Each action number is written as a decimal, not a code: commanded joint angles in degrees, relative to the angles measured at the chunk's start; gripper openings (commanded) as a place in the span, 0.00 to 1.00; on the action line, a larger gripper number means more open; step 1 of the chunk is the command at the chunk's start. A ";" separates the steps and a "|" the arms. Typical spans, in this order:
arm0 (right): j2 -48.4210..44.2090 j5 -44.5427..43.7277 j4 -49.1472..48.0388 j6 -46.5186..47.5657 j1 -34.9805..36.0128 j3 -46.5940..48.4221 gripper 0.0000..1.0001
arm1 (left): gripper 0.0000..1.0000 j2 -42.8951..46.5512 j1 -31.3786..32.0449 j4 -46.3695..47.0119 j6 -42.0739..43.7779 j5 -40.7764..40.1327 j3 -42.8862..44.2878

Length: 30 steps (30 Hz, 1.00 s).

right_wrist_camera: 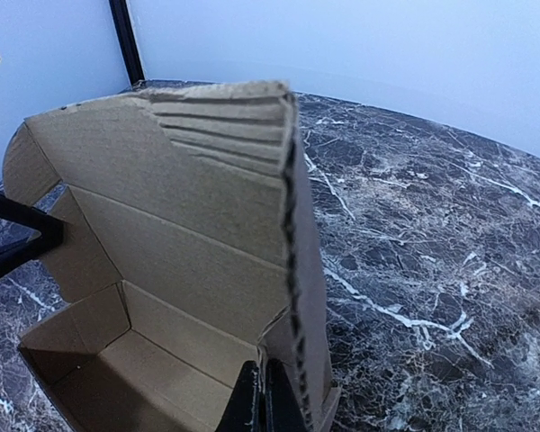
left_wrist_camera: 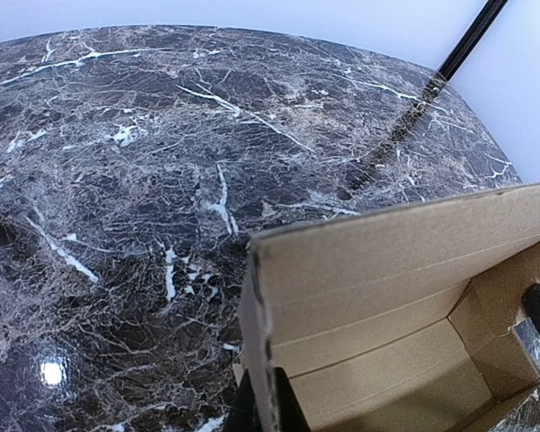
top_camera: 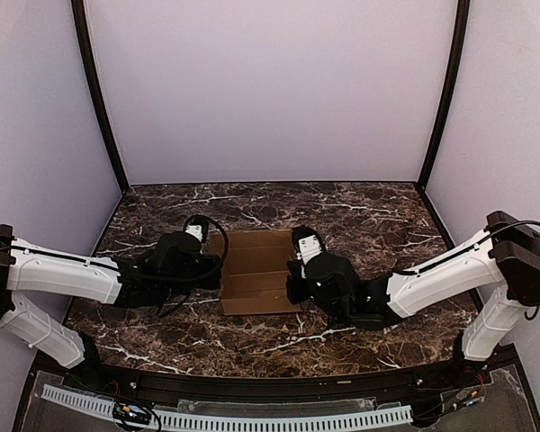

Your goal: Fold the paper box

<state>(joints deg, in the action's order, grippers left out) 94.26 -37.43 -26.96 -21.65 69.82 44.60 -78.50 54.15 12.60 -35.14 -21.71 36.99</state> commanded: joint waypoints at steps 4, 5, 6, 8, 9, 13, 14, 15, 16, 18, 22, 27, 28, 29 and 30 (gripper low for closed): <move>1.70 6.57 -2.16 -2.71 2.25 -1.24 0.00 | 0.01 -0.68 2.84 6.06 0.96 9.55 -0.95; 1.45 6.64 -2.62 -2.71 2.41 -2.14 0.00 | 0.01 -0.60 2.91 6.02 1.15 9.83 -1.15; 1.17 6.62 -3.02 -2.71 2.62 -2.97 0.00 | 0.01 -0.38 3.01 5.85 1.18 10.28 -1.28; 0.66 6.94 -3.32 -2.84 2.86 -4.33 0.00 | 0.01 0.06 3.32 5.58 1.23 10.71 -1.82; 0.40 7.27 -3.42 -2.81 3.07 -4.95 0.00 | 0.01 0.21 3.41 5.30 1.17 10.76 -2.23; -0.03 7.79 -2.74 -3.07 4.10 -6.44 0.00 | 0.01 1.13 4.40 5.03 0.25 10.42 -3.93; -0.12 7.58 -2.75 -3.11 4.47 -6.87 0.00 | 0.01 1.50 4.89 5.09 0.07 10.22 -4.29; -0.13 7.13 -2.70 -3.18 4.93 -7.25 0.00 | 0.01 1.81 5.08 5.29 -0.28 9.79 -5.09; -0.05 6.67 -2.66 -3.48 5.41 -7.59 0.00 | 0.01 2.35 5.50 5.40 -0.46 9.60 -5.48; 0.13 5.62 -2.25 -4.12 6.27 -7.94 0.00 | 0.01 3.19 5.82 5.79 -0.86 9.17 -6.77; 0.18 4.34 -1.86 -6.23 7.39 -8.70 0.05 | 0.01 4.63 6.19 5.45 -1.81 9.01 -8.87; -1.56 2.61 -1.18 -6.92 7.85 -8.99 0.24 | 0.01 6.44 6.89 4.15 -2.02 7.67 -9.77; -2.06 2.39 -0.96 -6.99 7.83 -9.07 0.27 | 0.01 6.56 6.91 3.83 -1.99 7.53 -9.88; -2.60 2.17 -0.64 -6.99 7.91 -9.04 0.32 | 0.01 6.90 7.06 3.61 -2.01 7.18 -9.95; -3.12 1.89 -0.03 -6.94 7.94 -9.01 0.36 | 0.01 7.02 7.04 3.52 -1.98 7.02 -9.95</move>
<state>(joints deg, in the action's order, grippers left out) 93.41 -36.60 -28.82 -27.99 77.08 36.49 -72.55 59.96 18.68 -36.29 -18.57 28.64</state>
